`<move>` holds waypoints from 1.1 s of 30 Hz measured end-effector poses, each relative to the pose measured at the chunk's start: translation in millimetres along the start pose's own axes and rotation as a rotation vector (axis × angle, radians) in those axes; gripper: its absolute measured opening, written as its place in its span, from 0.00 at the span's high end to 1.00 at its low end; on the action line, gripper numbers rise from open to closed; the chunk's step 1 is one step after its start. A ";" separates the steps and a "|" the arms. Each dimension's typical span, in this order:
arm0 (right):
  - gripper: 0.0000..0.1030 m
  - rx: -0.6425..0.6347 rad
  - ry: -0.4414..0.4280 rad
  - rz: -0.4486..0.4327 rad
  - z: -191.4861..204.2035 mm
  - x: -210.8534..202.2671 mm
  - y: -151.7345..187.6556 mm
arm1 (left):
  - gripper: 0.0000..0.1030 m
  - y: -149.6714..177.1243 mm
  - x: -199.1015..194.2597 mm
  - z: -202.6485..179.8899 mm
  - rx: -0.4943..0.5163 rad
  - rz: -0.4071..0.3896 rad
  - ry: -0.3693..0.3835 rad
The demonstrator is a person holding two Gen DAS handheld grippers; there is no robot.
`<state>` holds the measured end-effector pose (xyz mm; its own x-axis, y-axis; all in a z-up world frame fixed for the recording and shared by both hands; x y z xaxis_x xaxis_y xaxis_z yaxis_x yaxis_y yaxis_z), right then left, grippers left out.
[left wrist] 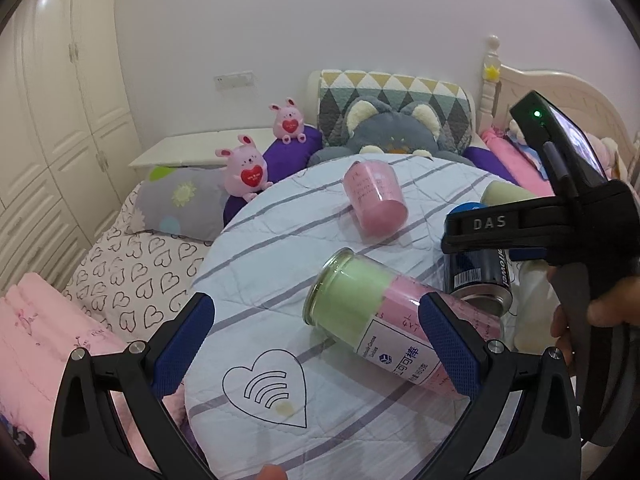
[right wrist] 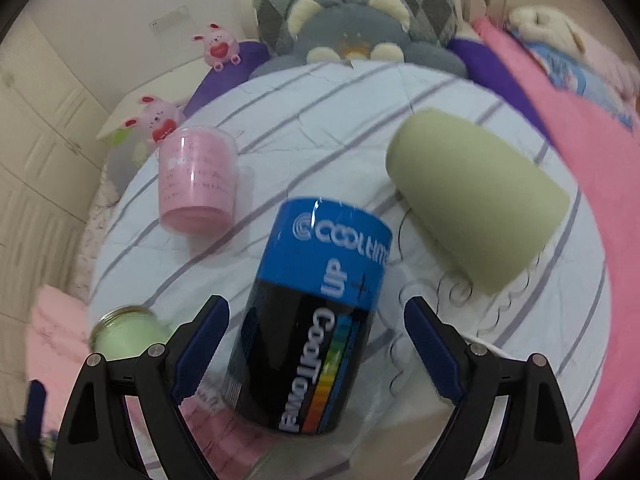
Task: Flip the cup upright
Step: 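Grasp the blue-and-black can around its body with the right gripper, then lift the can with the right gripper and rotate it open end up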
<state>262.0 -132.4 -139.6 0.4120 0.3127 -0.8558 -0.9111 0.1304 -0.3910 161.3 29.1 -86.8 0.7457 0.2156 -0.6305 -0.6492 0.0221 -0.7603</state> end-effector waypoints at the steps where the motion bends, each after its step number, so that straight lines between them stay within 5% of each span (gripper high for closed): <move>1: 0.12 -0.009 -0.002 0.003 2.0 1.3 -0.4 | 0.00 -0.2 0.4 -0.6 0.000 -0.001 0.002; 11: 0.25 -0.135 0.064 0.008 9.5 6.3 -4.6 | 0.00 -1.9 0.5 -3.0 0.007 -0.002 0.004; 33: 0.30 -0.180 -0.102 -0.209 25.9 -83.8 3.5 | 0.00 7.7 -53.2 -6.2 0.013 -0.054 0.014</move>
<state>224.0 -133.8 -60.4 0.5786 0.3913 -0.7156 -0.7865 0.0354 -0.6166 117.5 11.8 -60.1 0.7817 0.2003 -0.5906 -0.6097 0.0464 -0.7913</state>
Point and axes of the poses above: each gripper's, at about its wrist camera, not at the fingertips, and x roughly the way its jaws point, z to its left, y to its underside, the point moved 7 cm from there along x, roughly the way its jaws point, and after that the axes turned 11 degrees about -y, right-handed, at the moved point
